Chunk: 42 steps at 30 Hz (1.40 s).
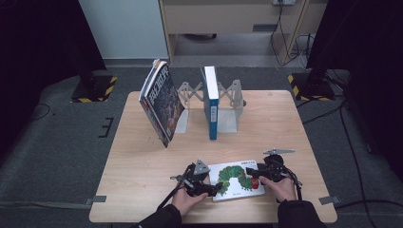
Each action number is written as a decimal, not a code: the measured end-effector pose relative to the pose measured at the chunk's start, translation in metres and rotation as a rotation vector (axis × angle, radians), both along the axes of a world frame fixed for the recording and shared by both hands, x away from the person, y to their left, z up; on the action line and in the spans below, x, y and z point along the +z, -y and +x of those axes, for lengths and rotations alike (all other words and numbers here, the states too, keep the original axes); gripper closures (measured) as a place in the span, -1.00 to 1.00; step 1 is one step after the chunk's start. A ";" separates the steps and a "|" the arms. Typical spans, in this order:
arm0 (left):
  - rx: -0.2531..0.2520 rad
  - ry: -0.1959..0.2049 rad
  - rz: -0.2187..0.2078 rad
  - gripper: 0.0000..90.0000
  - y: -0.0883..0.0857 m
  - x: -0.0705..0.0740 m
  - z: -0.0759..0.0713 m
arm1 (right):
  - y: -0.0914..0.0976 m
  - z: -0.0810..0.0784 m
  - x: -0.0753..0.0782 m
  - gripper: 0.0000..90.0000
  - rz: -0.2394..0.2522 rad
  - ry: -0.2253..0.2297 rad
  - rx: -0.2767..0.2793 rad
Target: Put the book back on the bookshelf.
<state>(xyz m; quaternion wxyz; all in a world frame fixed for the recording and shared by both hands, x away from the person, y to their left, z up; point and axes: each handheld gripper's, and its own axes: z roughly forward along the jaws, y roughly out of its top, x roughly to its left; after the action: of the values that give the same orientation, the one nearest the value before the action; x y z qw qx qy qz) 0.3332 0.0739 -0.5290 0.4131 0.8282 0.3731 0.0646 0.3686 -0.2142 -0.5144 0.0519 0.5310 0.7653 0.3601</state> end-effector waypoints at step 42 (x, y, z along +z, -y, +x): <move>-0.010 -0.027 -0.079 -0.92 -0.004 -0.007 -0.005 | 0.009 -0.008 0.024 -0.22 0.268 0.090 -0.005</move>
<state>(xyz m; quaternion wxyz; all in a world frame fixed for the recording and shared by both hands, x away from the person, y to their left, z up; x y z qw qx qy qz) 0.3282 0.0784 -0.5361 0.4406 0.8139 0.3769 0.0365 0.3610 -0.2235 -0.4905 0.0158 0.5185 0.7059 0.4824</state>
